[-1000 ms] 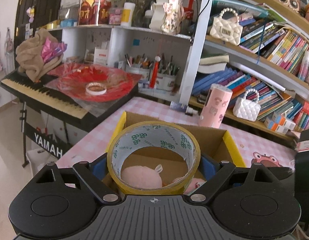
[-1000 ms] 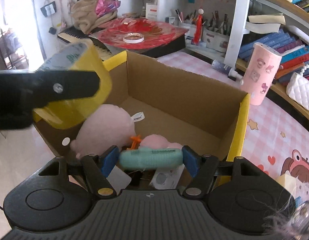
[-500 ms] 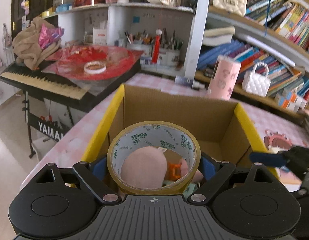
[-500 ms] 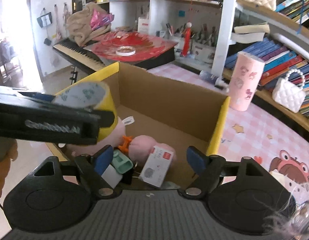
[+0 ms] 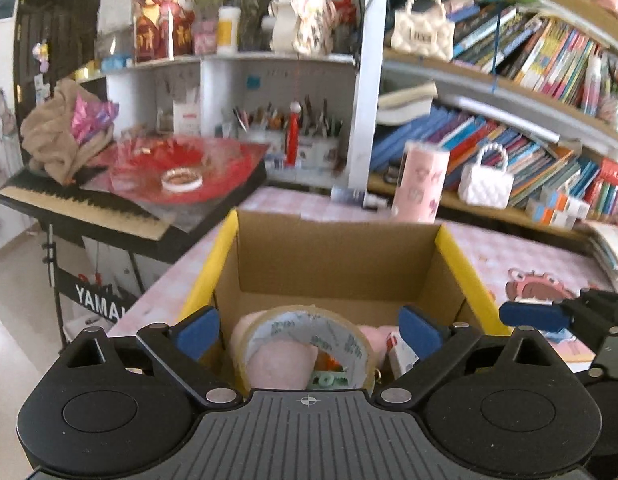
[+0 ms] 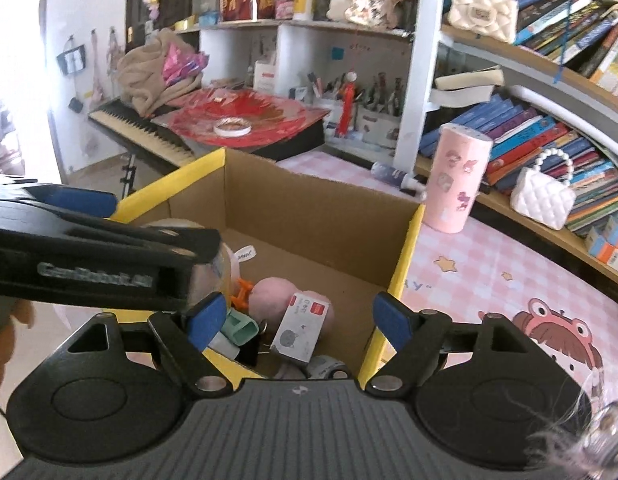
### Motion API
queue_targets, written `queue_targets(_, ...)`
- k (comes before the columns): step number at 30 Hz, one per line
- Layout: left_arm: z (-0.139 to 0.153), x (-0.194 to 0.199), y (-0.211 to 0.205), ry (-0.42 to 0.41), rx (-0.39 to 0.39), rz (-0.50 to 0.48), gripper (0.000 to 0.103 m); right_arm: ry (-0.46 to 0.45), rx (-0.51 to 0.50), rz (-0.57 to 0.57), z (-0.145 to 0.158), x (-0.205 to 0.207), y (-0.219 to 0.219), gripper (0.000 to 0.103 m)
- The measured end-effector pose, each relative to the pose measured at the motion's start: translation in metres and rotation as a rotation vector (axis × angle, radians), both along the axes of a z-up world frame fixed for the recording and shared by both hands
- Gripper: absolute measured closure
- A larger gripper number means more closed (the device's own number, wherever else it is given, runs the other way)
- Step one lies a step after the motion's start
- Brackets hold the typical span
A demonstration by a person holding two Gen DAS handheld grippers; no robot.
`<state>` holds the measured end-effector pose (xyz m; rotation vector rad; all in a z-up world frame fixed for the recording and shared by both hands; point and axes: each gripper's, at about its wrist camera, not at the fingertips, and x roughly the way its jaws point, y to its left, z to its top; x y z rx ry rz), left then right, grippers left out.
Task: Organize objects
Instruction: 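Open both tools to release the tape roll and eraser in the box, then withdraw both tools from the box toward the white cube and blue item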
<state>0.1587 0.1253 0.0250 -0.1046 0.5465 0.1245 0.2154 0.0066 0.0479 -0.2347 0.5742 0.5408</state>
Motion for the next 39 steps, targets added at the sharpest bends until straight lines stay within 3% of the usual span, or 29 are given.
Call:
queue_targets(7,0.005,-0.038,0.009,-0.040,-0.042,0.032,0.005,-0.021,0.030,-0.080,0.005,-0.028,-0.009,0.023)
queue_targets(21,-0.010,-0.111,0.023,0.013,-0.057,0.045,0.005,0.009,0.001,-0.137,-0.004,-0.102,-0.006,0.021)
queue_targets(39,-0.026,-0.159,-0.004,0.101,-0.024,-0.117,0.005,0.024,-0.010,-0.327,-0.017,-0.176,-0.031,0.016)
